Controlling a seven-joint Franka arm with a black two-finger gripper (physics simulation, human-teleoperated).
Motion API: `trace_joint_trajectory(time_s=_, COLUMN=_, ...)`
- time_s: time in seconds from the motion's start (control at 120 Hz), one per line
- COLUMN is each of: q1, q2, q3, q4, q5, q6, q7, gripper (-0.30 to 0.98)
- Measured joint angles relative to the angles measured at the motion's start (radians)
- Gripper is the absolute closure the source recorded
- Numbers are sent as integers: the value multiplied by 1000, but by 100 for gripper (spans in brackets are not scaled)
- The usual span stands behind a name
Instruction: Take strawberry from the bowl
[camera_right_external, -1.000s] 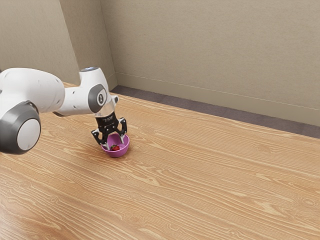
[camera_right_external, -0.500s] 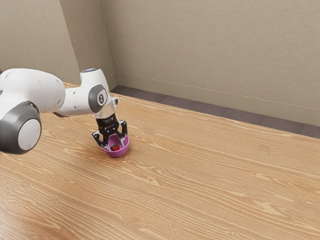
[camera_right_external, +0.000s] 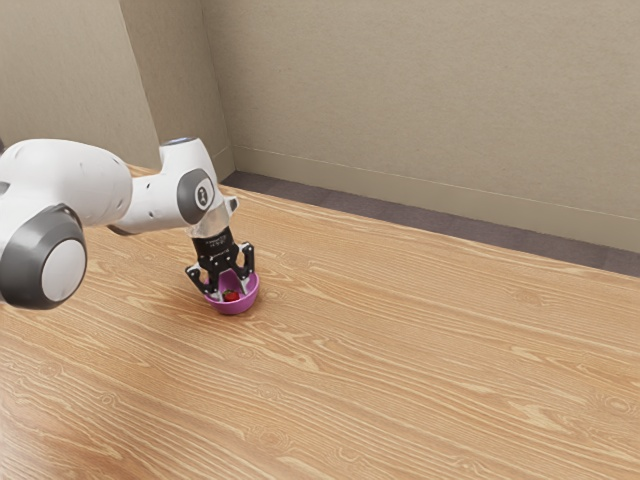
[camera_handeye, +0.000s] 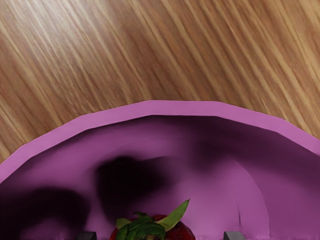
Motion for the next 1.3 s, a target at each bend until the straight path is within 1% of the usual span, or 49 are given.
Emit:
trace_joint_trajectory(time_s=0.192, q1=0, q2=0, q3=1, q4=1, q5=0, q6=-10, q7=13, gripper=50)
trace_joint_trajectory(time_s=0.317, q1=0, q2=0, q3=1, q4=1, q5=1, q6=-16, q7=20, gripper=54)
trace_joint_trajectory(time_s=0.508, q1=4, q2=1, q3=1, q4=2, q5=2, q6=-21, q7=25, gripper=57)
trace_joint_trajectory(time_s=0.575, q1=11, q2=1, q3=-3, q4=2, q5=-1, q6=-22, q7=26, gripper=51)
trace_joint_trajectory(time_s=0.65, q1=13, q2=0, q3=-4, q4=2, q5=-3, q6=-23, q7=27, gripper=49)
trace_joint_trajectory(time_s=0.783, q1=13, q2=-12, q3=-6, q4=13, q5=3, q6=-24, q7=30, gripper=58)
trace_joint_trajectory(time_s=1.0, q1=1, q2=-70, q3=-9, q4=21, q5=14, q6=-39, q7=29, gripper=62)
trace_joint_trajectory(time_s=1.117, q1=-42, q2=-119, q3=-14, q4=9, q5=18, q6=-45, q7=25, gripper=64)
trace_joint_trajectory(time_s=1.3, q1=-180, q2=-135, q3=-18, q4=10, q5=17, q6=-48, q7=16, gripper=65)
